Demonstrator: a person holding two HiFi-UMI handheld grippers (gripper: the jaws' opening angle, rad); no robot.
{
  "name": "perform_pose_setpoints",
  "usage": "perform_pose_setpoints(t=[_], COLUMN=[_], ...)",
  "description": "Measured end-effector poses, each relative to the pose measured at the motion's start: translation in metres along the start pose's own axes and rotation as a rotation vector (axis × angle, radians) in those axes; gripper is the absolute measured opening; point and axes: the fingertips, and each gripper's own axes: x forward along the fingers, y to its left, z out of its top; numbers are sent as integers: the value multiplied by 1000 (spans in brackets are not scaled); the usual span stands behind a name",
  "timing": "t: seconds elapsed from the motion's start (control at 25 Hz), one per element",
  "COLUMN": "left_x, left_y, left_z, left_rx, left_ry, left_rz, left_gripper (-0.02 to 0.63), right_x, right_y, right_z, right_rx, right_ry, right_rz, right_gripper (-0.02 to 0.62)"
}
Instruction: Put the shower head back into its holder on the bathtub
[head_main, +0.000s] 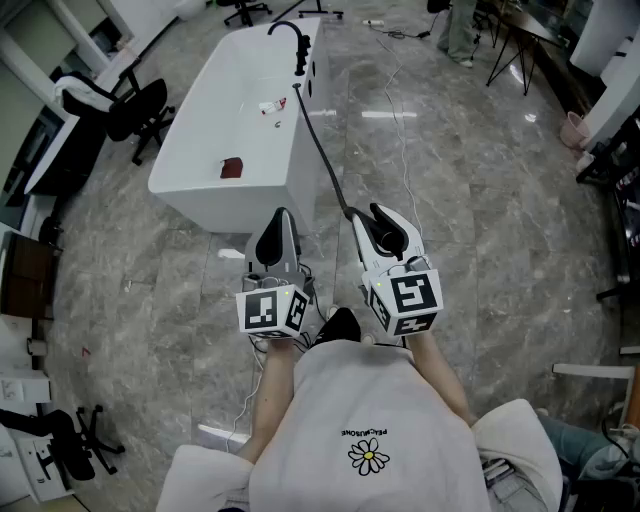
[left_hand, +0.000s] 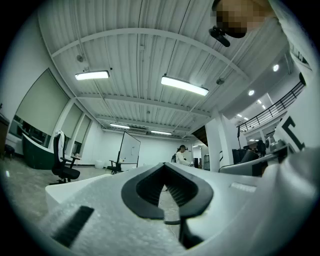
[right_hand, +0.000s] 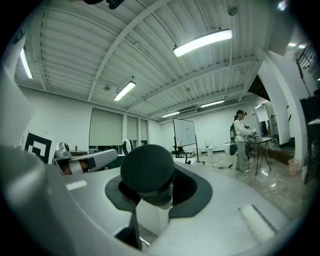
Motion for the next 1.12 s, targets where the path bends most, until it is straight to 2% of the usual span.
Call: perform_pose_setpoints(t=[0.24, 0.44, 0.76, 1.0, 1.12], left_x=[5, 2, -1, 26, 59], left_y=[0, 3, 35, 67, 79], left_z=[-7, -16, -34, -67, -91], left_rx=[-5, -12, -38, -89, -32], left_ry=[5, 29, 66, 107, 160], left_rz=[0, 8, 62, 123, 118], left_gripper=[-2, -2, -2, -2, -2], right_x=[4, 4, 25, 73, 114], right_y=[-5, -10, -13, -24, -39], right_z=[-3, -6, -18, -36, -47], right_rx=[-2, 59, 91, 82, 81], right_ry=[4, 0, 24, 86, 123], right_rz=[6, 3, -18, 7, 21], right_gripper=[110, 112, 112, 110, 110])
